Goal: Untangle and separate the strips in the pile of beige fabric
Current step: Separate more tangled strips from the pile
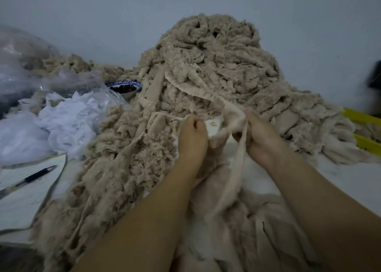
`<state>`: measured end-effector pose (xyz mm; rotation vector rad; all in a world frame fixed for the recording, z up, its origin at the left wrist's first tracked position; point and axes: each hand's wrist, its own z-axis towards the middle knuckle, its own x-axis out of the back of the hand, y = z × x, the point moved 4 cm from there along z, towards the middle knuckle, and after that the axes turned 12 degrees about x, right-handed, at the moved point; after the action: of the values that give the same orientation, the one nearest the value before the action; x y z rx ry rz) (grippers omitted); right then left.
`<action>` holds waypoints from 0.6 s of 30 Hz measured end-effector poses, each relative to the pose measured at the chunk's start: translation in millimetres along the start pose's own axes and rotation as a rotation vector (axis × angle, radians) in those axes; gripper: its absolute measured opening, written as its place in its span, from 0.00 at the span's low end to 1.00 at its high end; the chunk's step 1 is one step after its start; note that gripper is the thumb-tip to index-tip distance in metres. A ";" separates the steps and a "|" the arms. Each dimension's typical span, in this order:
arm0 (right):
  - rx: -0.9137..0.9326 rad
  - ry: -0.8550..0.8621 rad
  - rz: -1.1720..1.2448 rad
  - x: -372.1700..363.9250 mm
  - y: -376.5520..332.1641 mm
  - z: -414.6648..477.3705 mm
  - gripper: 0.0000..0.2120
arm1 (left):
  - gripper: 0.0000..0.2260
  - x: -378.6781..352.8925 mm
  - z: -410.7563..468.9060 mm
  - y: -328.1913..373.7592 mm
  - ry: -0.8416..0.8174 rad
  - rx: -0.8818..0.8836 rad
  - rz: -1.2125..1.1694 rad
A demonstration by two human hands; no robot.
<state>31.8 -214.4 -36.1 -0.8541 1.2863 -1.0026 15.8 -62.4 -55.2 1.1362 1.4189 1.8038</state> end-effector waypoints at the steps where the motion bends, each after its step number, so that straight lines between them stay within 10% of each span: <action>1: -0.005 -0.001 0.046 -0.2 -7.4 6.6 0.15 | 0.09 0.9 -0.7 -15.6 -0.025 0.046 0.056; 12: 0.174 0.277 -0.296 41.7 30.9 0.0 0.13 | 0.08 -0.8 -19.1 -40.1 -0.350 -0.188 0.534; 18: 0.113 0.253 -0.199 29.7 38.0 -37.5 0.13 | 0.09 22.5 -9.7 -36.1 -0.154 0.119 -0.238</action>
<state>-0.9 -227.5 -86.0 -0.7973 1.3602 -1.3629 -5.8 -38.3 -84.5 1.0888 1.5156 1.4541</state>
